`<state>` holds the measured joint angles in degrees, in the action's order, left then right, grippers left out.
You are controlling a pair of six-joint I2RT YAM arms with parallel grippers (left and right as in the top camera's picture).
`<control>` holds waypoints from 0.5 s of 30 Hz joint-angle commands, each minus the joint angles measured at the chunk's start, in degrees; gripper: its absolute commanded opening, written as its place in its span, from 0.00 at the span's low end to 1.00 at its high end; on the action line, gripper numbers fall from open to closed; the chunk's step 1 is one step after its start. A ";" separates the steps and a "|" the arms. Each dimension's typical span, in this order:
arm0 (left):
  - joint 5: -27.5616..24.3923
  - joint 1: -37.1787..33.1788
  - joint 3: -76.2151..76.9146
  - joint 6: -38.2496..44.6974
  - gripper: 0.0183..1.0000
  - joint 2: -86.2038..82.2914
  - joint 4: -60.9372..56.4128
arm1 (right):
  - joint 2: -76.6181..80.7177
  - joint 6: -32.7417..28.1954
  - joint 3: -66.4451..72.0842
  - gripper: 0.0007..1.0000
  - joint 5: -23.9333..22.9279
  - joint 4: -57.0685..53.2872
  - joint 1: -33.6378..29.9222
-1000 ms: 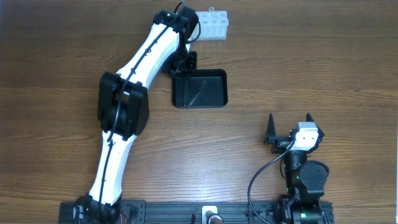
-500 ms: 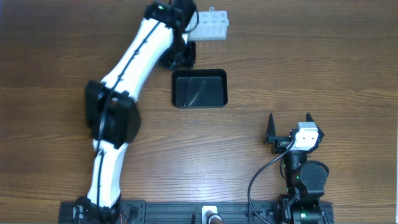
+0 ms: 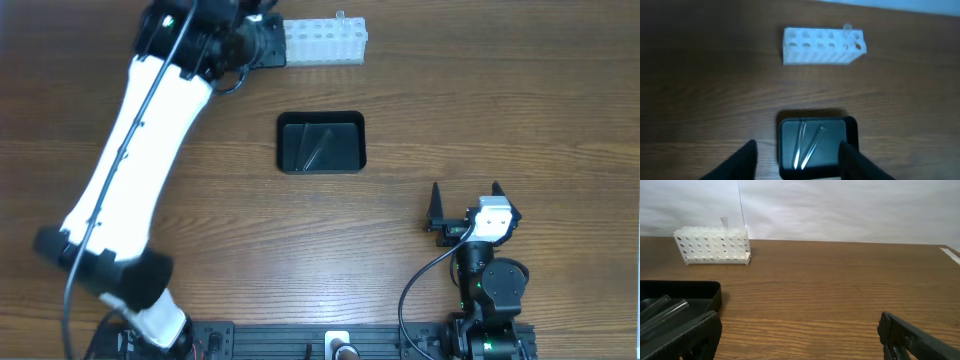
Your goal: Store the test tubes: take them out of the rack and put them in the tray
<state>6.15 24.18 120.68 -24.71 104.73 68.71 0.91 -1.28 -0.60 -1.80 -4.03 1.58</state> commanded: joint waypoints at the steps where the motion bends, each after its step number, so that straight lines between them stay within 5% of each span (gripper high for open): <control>1: 2.75 -0.52 -13.62 -1.49 0.82 -11.13 -6.25 | -0.63 0.37 0.28 0.99 0.50 -0.17 0.33; 2: 2.75 -0.52 -17.07 -1.46 1.00 -13.60 -8.28 | -0.63 0.37 0.28 0.99 0.48 -0.17 0.33; 15: 5.88 -2.95 -50.51 -1.27 1.00 -40.09 -24.65 | -0.63 0.37 0.28 0.99 0.50 -0.17 0.33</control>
<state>10.66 22.52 74.94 -25.82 68.86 46.96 0.91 -1.30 -0.62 -1.80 -4.05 1.58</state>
